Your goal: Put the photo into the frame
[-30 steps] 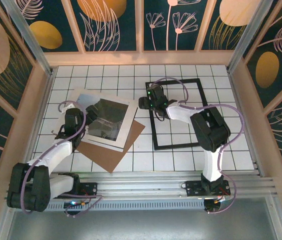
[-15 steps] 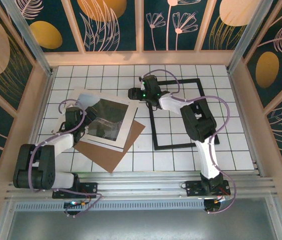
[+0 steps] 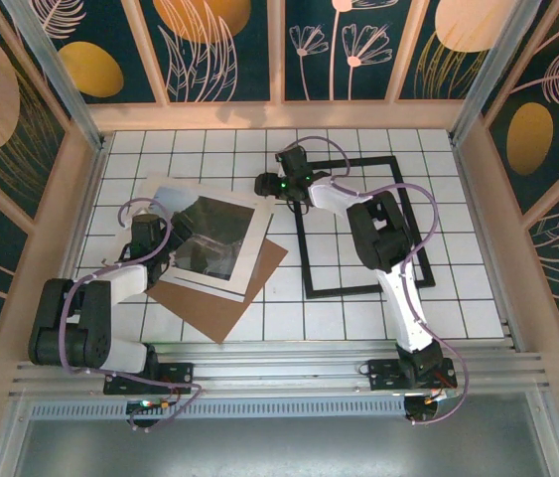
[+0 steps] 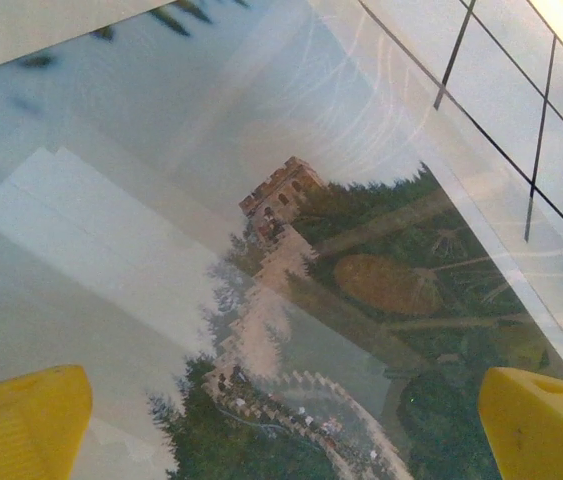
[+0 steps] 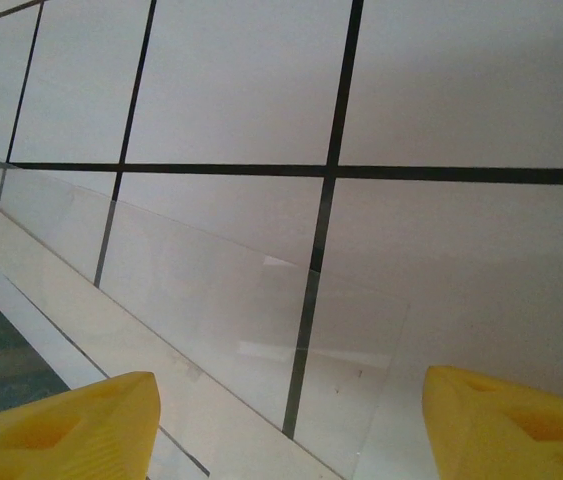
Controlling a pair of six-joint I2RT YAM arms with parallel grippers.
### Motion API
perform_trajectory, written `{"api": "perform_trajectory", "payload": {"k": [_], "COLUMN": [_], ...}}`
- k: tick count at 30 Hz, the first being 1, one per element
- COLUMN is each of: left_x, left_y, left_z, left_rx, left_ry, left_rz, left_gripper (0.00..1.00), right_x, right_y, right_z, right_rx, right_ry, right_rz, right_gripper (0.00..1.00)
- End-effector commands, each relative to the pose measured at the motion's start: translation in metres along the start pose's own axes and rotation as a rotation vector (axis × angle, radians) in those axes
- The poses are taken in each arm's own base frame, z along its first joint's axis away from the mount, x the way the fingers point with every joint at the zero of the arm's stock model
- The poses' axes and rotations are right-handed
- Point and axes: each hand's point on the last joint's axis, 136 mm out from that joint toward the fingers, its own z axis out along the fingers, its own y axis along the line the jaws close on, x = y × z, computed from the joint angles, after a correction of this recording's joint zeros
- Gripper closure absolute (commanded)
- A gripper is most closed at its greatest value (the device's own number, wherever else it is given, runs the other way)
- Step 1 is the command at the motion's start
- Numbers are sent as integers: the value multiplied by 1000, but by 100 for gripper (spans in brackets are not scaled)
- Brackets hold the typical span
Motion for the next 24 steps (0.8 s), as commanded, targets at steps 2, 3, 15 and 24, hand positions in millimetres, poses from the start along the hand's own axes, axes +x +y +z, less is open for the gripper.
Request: {"api": "perform_trajectory", "payload": {"k": [2,3,15,24], "left_x": [4,5,10,11], "left_y": [7,8,11,8], "left_z": [3,3,6,7], "left_rx": [-9,-11,-12,0], "left_ry": [-6,-3,10,19], "left_rz": [12,10,14,14], "left_gripper": [1,1,1,1], "right_x": [12,14,10,-8], "right_y": [2,2,48,53], "right_z": [9,11,-7,-27], "right_rx": [-17,-24,-268,-249], "right_ry": [54,61,84,-1], "right_rz": [57,62,111,-62], "right_gripper": [30,30,35,35]}}
